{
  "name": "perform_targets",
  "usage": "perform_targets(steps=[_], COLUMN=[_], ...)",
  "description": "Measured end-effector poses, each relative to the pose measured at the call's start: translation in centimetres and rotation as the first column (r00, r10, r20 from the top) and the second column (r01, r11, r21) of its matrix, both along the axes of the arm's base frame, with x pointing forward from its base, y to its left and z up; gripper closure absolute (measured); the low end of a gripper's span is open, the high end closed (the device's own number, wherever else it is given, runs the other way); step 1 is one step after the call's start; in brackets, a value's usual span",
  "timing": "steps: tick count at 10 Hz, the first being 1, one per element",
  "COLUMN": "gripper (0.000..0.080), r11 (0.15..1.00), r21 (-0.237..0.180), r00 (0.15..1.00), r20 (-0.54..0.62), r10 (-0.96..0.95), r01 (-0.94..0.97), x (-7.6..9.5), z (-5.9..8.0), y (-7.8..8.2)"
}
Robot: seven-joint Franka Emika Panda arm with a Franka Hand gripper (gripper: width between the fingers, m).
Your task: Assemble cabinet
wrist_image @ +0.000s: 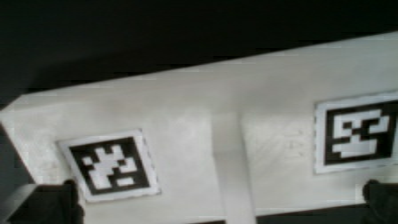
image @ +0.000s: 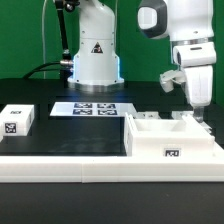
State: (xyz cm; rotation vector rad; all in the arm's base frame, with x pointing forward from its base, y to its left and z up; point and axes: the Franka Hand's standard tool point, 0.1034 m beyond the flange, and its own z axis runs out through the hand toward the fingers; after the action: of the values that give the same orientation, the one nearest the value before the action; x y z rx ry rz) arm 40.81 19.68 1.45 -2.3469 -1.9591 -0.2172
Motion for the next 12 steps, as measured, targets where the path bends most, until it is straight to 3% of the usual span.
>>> perform_targets(steps=[1, 2, 3, 5, 6, 7, 8, 12], gripper=[0.0002, 0.0144, 0.0144, 0.0418, 0.0418, 0.0618, 0.0731, 0.0730], r11=[1.000, 1.000, 1.000, 1.000, 1.000, 1.000, 1.000, 1.000], r21=[0.000, -0.001, -0.002, -0.001, -0.001, -0.001, -0.001, -0.001], r00=[1.000, 1.000, 1.000, 1.000, 1.000, 1.000, 1.000, 1.000], r20=[-0.003, -0.008, -0.011, -0.007, -0.008, -0.007, -0.007, -0.006], r10=[-0.002, -0.004, -0.007, -0.010, -0.010, -0.011, -0.011, -0.011], r01=[0.002, 0.004, 0.007, 0.010, 0.010, 0.011, 0.011, 0.011], x=[-0.08, -0.19, -0.27, -0.13, -0.12, -0.10, -0.08, -0.06], z=[-0.19, -0.44, -0.61, -0.55, -0.56, -0.55, -0.53, -0.50], y=[-0.10, -0.24, -0.37, -0.45, -0.46, -0.48, -0.48, -0.47])
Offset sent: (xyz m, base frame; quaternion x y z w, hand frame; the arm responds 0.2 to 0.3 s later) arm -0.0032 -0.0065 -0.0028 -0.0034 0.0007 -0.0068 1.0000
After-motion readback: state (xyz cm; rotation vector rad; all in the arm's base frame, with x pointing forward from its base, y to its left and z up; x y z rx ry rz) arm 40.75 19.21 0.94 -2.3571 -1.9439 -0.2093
